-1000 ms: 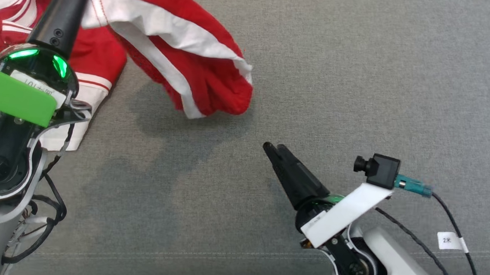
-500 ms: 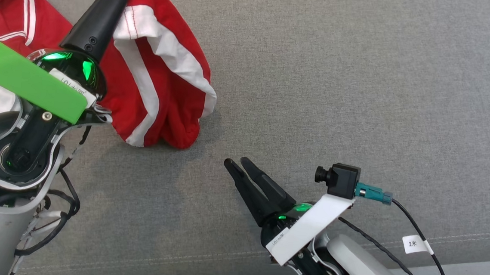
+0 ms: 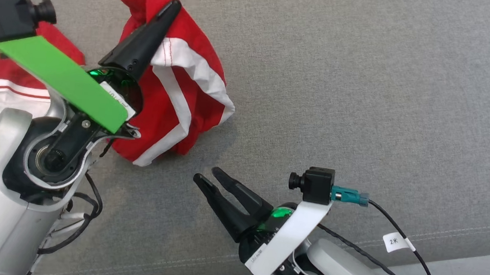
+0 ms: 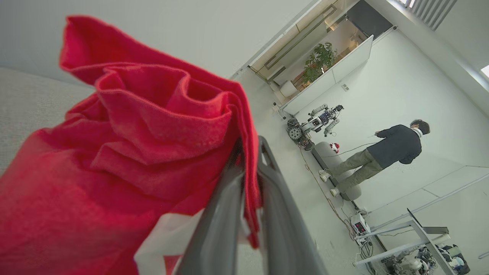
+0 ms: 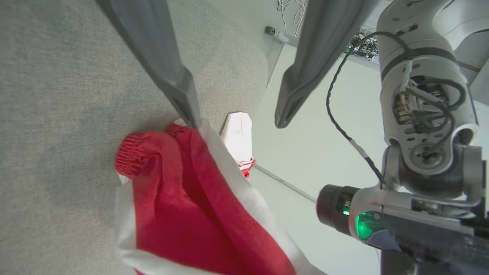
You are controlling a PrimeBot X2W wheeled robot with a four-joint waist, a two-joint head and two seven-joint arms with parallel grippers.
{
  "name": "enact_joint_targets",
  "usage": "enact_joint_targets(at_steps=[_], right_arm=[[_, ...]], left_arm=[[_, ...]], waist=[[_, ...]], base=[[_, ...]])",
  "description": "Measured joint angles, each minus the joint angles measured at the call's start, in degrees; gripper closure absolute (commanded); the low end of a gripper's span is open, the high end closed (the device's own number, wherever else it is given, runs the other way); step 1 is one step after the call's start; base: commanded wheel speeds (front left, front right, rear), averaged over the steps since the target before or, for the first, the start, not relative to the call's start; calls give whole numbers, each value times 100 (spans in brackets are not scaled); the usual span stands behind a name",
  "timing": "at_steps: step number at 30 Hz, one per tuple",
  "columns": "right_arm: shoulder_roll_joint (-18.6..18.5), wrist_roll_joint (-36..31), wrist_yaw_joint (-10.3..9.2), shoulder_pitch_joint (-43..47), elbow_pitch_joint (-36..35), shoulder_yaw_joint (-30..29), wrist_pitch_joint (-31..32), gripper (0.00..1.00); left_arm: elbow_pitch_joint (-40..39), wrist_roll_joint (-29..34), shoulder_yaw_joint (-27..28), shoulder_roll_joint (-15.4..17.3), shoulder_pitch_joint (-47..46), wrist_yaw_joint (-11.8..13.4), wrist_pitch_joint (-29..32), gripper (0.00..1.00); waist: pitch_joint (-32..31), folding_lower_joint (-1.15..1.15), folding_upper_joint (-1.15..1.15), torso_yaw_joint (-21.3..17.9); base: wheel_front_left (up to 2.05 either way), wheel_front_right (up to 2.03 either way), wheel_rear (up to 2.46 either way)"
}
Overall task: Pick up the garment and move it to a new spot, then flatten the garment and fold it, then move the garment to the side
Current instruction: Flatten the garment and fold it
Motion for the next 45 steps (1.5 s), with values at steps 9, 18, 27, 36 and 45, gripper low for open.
enact_joint_targets(at_steps=[9, 18, 27, 36, 45], right_arm=[[-1, 38, 25, -184, -321, 308, -210, 0], [0, 211, 25, -182, -455, 598, -312, 0], [7, 372, 49, -350, -511, 747, -404, 0], [20, 458, 49, -436, -382, 695, -454, 0], [22, 511, 49, -471, -247, 684, -460, 0]], left_arm=[[631, 668, -469, 22, -467, 0, 312, 100], [1223, 975, -714, -481, -1055, 0, 487, 100], [1985, 1344, -871, -624, -1244, 0, 592, 97], [2486, 1512, -1059, -993, -1245, 0, 579, 0], [2741, 1512, -1022, -1447, -1273, 0, 331, 0]], waist=[[211, 0, 0, -483], [536, 0, 0, -1067], [927, 0, 0, -1661], [1139, 0, 0, -2087], [948, 0, 0, -2034]], base=[[0, 0, 0], [0, 0, 0], [0, 0, 0], [0, 0, 0], [0, 0, 0]])
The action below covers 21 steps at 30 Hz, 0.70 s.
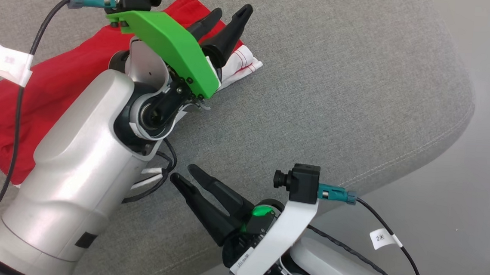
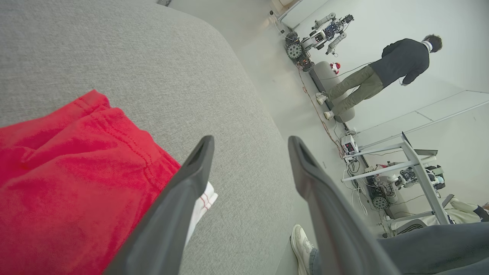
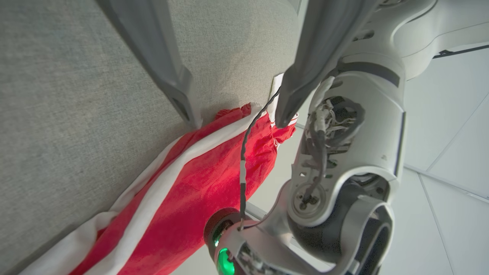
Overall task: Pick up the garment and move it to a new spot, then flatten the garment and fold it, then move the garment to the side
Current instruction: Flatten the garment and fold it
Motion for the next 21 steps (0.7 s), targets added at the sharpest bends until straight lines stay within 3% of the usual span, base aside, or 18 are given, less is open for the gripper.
enact_joint_targets(at_steps=[6, 11, 21], right_arm=[[2, -11, 0, 16, 71, -352, 0, 0], [4, 7, -22, 155, 209, -1306, -2, 0], [-104, 709, -367, 456, 944, -2537, -16, 0]], left_arm=[[-82, 64, 89, -292, -207, -5, -349, 0], [-275, 93, 181, -326, -195, -67, -728, 0], [-710, 91, 350, -330, 789, -115, -1422, 0]], waist=[[-124, 0, 0, 149], [-251, 0, 0, 353], [-513, 0, 0, 1000]], base=[[0, 0, 0], [0, 0, 0], [0, 0, 0]])
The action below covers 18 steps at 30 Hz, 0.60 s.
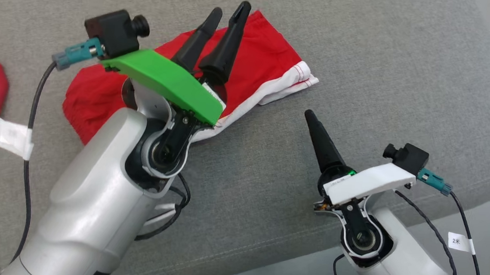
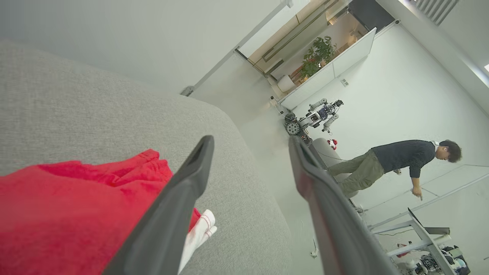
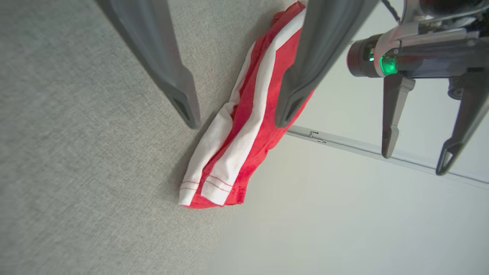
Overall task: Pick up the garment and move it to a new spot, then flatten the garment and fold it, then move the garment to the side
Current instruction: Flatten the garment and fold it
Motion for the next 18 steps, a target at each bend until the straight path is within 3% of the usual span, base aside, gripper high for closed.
enact_joint_targets(at_steps=[11, 18], right_arm=[[-312, 345, -155, -73, 699, -547, -1, 0], [-512, 502, -153, -192, 918, -901, -2, 0]], left_arm=[[-489, 461, -245, 471, 951, 13, -447, 0], [-666, 409, -174, 521, 1612, 58, -604, 0]], waist=[[-212, 0, 0, 875], [-292, 0, 0, 1457]], base=[[0, 0, 0], [0, 0, 0]])
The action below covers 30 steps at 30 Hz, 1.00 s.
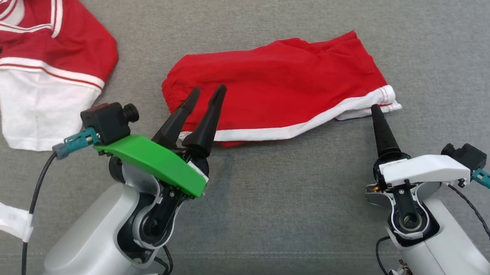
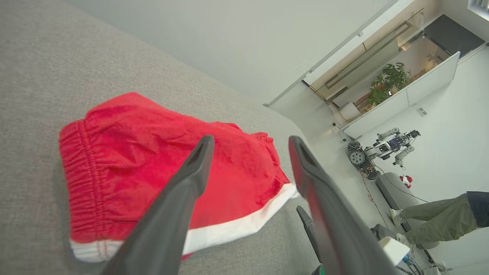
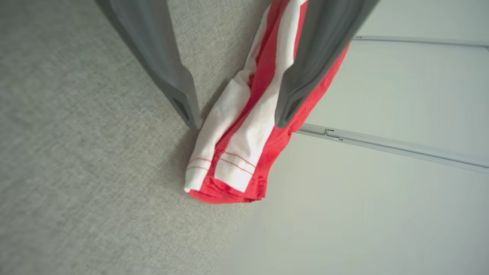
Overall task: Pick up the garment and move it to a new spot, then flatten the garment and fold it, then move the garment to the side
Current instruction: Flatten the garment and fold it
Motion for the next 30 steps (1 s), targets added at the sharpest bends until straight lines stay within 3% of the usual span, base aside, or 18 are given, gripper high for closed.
enact_joint_targets(at_steps=[8, 13, 23, 30], right_arm=[[59, 57, 66, -218, 162, 12, 3, 0], [104, 86, 78, -276, 281, 31, 4, 0], [177, 89, 261, -320, 378, 129, 4, 0], [137, 92, 260, -293, 483, 43, 4, 0]], left_arm=[[-183, -74, 136, 115, 371, 8, -137, 0], [-345, -75, 232, 192, 483, 26, -193, 0], [-582, -75, 392, 372, 713, 48, -216, 0], [-790, -77, 442, 388, 760, 49, -216, 0]], waist=[[-22, 0, 0, 583], [-11, 0, 0, 755], [-15, 0, 0, 582], [-39, 0, 0, 399]], base=[[0, 0, 0], [0, 0, 0], [0, 0, 0], [0, 0, 0]])
